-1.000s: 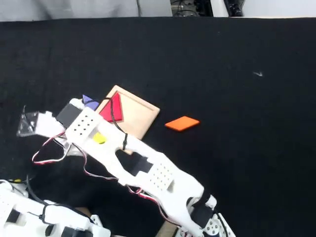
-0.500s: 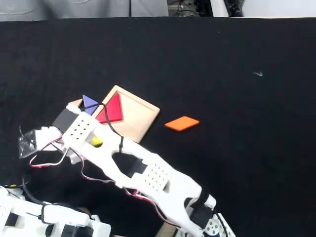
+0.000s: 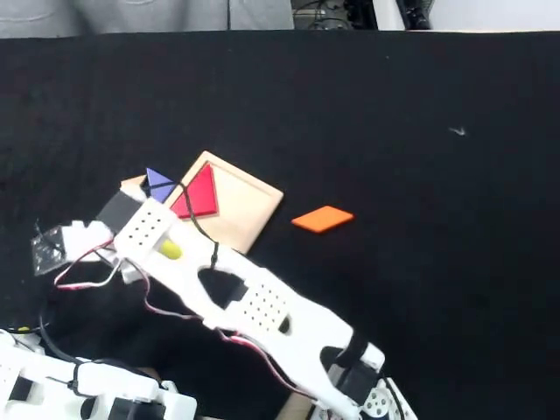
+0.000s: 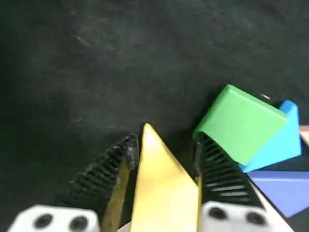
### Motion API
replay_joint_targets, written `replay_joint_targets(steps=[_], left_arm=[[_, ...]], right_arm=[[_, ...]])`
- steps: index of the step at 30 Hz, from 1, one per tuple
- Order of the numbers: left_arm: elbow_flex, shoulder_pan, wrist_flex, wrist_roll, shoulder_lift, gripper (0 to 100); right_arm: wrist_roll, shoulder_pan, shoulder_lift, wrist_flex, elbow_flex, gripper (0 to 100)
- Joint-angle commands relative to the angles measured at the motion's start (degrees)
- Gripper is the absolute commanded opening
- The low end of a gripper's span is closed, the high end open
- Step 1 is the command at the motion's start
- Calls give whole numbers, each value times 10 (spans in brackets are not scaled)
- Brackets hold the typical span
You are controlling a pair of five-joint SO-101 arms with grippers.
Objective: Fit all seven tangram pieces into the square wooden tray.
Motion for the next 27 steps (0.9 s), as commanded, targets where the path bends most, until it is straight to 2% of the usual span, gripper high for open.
replay_joint_targets(steps=[1,12,20,27], left_arm=[[-15,1,-2,-2,-4,259],[-15,2,-2,-2,-4,259],[-5,24,-2,-4,-4,259],[-4,27,-2,-4,-4,259]], right_arm=[[34,29,13,11,-6,106],[57,51,22,32,-14,77],[58,93,26,57,-124,75],[76,120,26,48,-161,79]])
